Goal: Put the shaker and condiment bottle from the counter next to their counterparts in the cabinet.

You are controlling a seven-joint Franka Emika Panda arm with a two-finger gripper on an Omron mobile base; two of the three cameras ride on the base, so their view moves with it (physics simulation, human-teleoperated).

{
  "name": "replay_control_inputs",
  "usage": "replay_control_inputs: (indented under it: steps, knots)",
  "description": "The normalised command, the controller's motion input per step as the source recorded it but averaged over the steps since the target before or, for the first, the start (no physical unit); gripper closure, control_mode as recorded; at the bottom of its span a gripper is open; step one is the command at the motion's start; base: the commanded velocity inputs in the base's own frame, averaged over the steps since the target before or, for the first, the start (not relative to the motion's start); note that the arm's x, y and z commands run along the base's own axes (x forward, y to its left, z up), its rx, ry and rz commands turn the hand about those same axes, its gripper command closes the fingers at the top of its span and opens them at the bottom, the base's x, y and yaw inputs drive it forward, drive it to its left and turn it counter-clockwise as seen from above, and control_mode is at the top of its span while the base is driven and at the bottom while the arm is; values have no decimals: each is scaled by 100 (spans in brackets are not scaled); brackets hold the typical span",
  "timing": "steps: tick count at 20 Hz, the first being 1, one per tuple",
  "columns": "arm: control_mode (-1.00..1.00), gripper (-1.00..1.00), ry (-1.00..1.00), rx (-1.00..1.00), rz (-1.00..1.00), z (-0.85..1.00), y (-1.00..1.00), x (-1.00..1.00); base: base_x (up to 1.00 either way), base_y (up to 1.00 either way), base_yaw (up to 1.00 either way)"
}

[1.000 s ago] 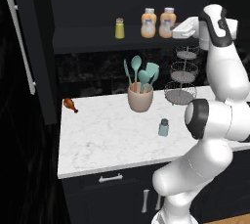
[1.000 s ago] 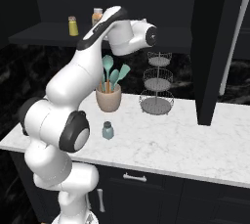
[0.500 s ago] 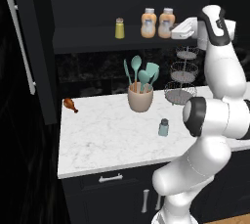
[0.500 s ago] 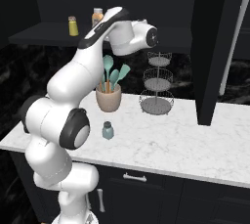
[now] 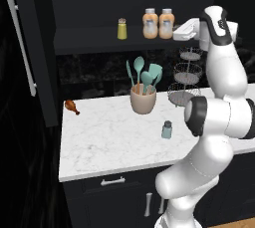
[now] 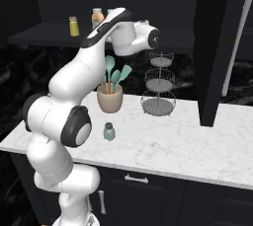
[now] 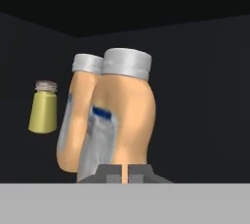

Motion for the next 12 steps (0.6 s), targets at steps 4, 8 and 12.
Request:
replay_control_inputs:
  steps: [4, 8, 12]
  knots:
    - [-100, 100, 0, 0, 0, -3, 0, 10, 0, 0, 0]
    - [-100, 100, 0, 0, 0, 0, -7, 1, 0, 0, 0]
    - [-100, 100, 0, 3, 0, 4, -33, -12, 0, 0, 0]
